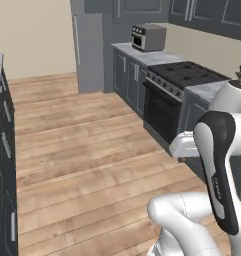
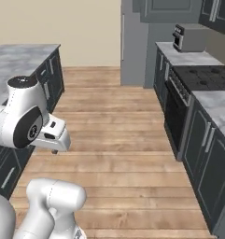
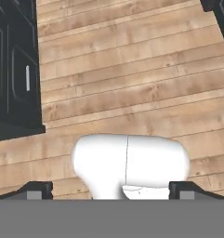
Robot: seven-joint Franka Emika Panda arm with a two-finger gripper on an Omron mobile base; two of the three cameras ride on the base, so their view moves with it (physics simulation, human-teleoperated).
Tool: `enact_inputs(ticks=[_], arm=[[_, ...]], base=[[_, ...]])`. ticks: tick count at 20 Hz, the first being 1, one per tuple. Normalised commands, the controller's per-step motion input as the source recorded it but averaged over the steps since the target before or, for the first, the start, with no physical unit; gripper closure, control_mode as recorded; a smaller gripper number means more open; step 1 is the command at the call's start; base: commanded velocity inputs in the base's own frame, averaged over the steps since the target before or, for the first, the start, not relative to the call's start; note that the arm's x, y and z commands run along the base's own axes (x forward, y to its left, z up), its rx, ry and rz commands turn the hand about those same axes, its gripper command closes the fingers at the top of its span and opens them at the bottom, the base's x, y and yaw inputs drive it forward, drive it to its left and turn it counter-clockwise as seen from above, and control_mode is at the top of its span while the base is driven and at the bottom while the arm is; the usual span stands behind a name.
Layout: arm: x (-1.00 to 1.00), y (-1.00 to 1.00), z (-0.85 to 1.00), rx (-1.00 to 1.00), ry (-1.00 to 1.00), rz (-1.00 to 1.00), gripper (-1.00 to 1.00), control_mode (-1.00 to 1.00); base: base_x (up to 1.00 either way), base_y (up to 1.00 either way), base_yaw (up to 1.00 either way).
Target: There is a bowl on the dining counter. Grab a lemon wedge from the fridge and place it in the bowl. Then get the liquor bottle and glass cup from the cabinet and place them next to the bowl.
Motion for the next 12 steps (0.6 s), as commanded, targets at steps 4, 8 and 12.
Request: enact_inputs(ticks=[4,8,12], arm=[[0.00,0.00,0.00,0.00,0.00,0.00,-1.00,1.00],[0.00,0.00,0.00,0.00,0.00,0.00,-1.00,1.00],[0.00,0.00,0.00,0.00,0.00,0.00,-1.00,1.00]], base=[[1.00,-0.57,0.31],[1.00,-0.36,0.23],[1.00,-0.18,0.11]])
